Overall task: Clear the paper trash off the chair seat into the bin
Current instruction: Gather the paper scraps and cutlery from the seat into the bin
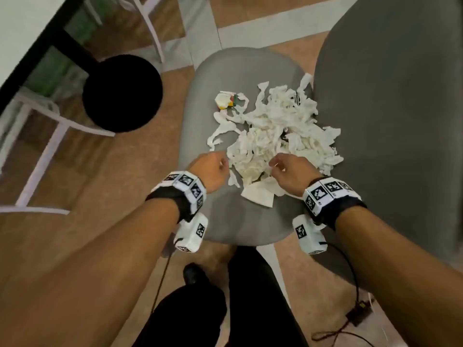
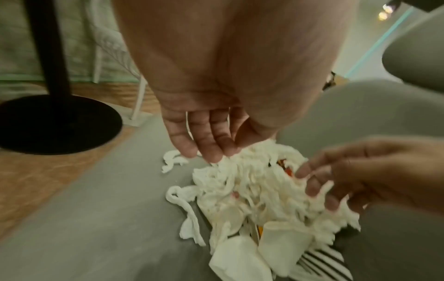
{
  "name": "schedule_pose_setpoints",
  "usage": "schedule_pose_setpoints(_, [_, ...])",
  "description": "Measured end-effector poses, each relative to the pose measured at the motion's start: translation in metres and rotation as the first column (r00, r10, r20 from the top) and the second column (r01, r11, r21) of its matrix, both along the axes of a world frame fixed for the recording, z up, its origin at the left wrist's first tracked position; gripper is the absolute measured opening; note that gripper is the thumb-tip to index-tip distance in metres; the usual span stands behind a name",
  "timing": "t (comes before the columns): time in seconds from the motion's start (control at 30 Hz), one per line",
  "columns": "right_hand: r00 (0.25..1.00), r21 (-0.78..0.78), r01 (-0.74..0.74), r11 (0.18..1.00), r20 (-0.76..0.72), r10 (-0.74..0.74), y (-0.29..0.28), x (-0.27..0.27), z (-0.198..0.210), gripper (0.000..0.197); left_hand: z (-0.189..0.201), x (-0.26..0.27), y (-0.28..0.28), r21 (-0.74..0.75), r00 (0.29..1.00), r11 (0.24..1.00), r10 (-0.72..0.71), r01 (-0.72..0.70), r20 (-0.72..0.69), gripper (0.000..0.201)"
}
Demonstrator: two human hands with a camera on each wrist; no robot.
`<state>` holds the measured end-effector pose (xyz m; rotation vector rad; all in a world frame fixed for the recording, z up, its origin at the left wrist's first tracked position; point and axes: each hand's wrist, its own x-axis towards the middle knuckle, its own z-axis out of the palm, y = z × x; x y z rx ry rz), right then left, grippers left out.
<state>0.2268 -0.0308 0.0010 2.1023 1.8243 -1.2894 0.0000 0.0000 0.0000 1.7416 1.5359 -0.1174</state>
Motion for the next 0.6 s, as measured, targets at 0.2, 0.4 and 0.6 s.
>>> schedule_pose_setpoints(0.2, [0.998, -0.068, -0.004, 0.998, 0.057, 0.008, 0.018, 0.009, -0.025, 0.033, -0.064, 0.03, 0.009, -0.162, 0.973, 0.965, -0.22, 0.207, -0.069, 0.034])
schedule_pose_setpoints(0.4, [0.994, -0.02, -0.071, 0.997, 0.078, 0.073, 0.011, 0.007, -0.031, 0.035, -0.101, 0.034, 0.042, 0.091, 0.959, 0.963, -0.236, 0.253, -0.159, 0.073])
schedule_pose_setpoints(0.6, [0.986, 0.091, -0.081, 0.993, 0.151, 0.067, 0.021, 0.016, -0.039, 0.043, -0.123, 0.058, 0.07, 0.02, 0.943, 0.946, -0.32, 0.323, -0.09, 0.071])
